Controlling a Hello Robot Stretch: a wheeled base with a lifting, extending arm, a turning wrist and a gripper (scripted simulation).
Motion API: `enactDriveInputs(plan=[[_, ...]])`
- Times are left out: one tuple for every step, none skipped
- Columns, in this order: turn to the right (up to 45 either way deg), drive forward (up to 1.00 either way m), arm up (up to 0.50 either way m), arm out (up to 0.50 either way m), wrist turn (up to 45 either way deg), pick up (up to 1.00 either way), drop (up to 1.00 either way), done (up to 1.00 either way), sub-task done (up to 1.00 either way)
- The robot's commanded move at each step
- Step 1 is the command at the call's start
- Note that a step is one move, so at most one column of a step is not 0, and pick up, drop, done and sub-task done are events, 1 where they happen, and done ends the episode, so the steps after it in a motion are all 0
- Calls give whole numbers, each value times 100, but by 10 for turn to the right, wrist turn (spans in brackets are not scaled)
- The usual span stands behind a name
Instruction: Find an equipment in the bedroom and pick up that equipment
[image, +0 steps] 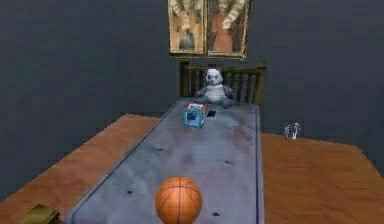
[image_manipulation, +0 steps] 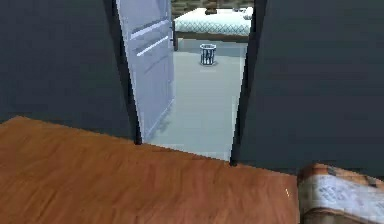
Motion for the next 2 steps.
enactDriveInputs(plan=[[-450, 0, 0, 0, 0, 0, 0, 0, 0], [-420, 0, 0, 0, 0, 0, 0, 0, 0]])
